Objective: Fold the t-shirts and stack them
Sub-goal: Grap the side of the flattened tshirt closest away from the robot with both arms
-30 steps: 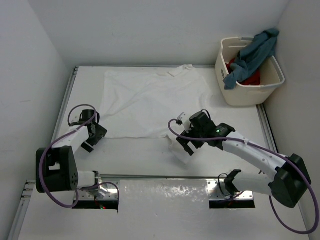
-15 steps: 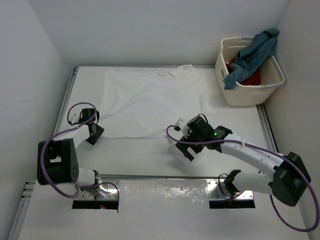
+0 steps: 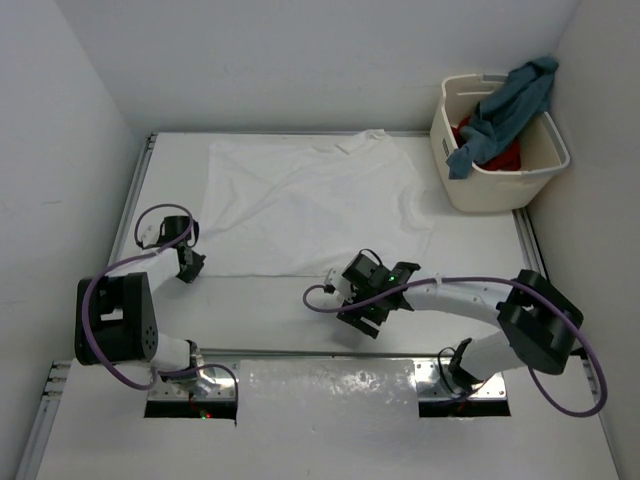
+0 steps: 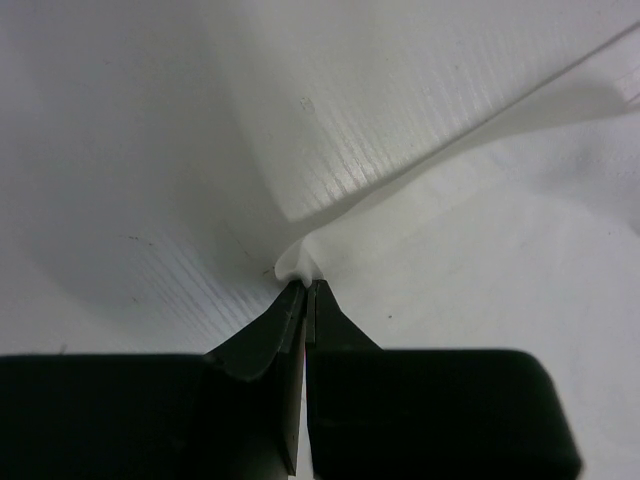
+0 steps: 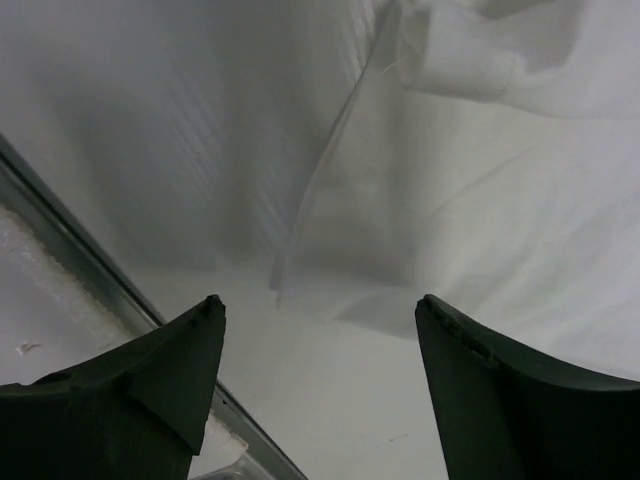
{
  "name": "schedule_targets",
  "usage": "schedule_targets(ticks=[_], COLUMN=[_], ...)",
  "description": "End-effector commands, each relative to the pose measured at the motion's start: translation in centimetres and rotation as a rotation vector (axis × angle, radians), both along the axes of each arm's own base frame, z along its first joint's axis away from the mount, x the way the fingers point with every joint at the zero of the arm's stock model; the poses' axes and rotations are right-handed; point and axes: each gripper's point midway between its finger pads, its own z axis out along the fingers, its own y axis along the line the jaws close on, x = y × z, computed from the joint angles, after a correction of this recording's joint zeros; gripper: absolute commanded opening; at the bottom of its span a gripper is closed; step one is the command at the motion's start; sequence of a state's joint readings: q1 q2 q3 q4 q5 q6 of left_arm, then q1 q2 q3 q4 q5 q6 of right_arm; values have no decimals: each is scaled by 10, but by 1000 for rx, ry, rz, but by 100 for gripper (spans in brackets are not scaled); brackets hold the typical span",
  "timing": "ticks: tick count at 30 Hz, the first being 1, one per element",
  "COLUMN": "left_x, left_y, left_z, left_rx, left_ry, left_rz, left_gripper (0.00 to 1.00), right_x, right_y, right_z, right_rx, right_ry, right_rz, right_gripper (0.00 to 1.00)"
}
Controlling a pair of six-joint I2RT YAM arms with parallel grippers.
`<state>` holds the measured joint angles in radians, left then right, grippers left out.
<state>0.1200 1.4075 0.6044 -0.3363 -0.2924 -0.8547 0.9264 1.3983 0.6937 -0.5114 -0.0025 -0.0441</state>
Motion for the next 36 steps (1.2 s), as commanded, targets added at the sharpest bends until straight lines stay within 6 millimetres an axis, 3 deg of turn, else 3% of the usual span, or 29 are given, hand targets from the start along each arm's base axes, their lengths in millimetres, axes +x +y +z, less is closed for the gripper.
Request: schedule_targets(ticks=[1,3,7,10,11,13,14,15,21,24,27,33,36], left_x=[-3,-3,-2,2,3,4,4,3,-5,-9,-13,-40,-51], left_y=[4,3,4,4,4,4,4,4,4,5,5,2,1], left_z=[-1,-1,1,4,5,6,7,8,13,15,15,8,11], left_rx=[3,-1,4,5,5,7,6,7,17,23,23,12,14], left_ry=[25,22,21,15,11,10,10,17,31,40,49,124,139], left_rz=[16,14,10,5,3,-4,-11,-13,-27,-24,-22,-4,-6], left_gripper=[0,0,0,0,0,0,0,0,0,0,0,0,0], right_x=[2,3,-1,-4,-3,-5,-7,-8,-32,-56,-66,-85,-81], right_y=[1,3,-6,-9,-10,-11,-12,-15,-16,-49,-57,-74,-70], right_z=[-13,-19,-30,-35,-35,-35,-34,-33,-3,4,11,11,14], right_rx=[-13,-9,-41,-44,-48,-54,-51,-49,17,-96,-105,-132,-94], right_ry=[-4,-5,10,23,19,28,32,34,118,184,212,255,237], right_rz=[9,9,-14,-33,-37,-52,-83,-104,-222,-285,-323,-376,-370], right_gripper=[71,69,54,48,38,27,3,0,0,0,0,0,0])
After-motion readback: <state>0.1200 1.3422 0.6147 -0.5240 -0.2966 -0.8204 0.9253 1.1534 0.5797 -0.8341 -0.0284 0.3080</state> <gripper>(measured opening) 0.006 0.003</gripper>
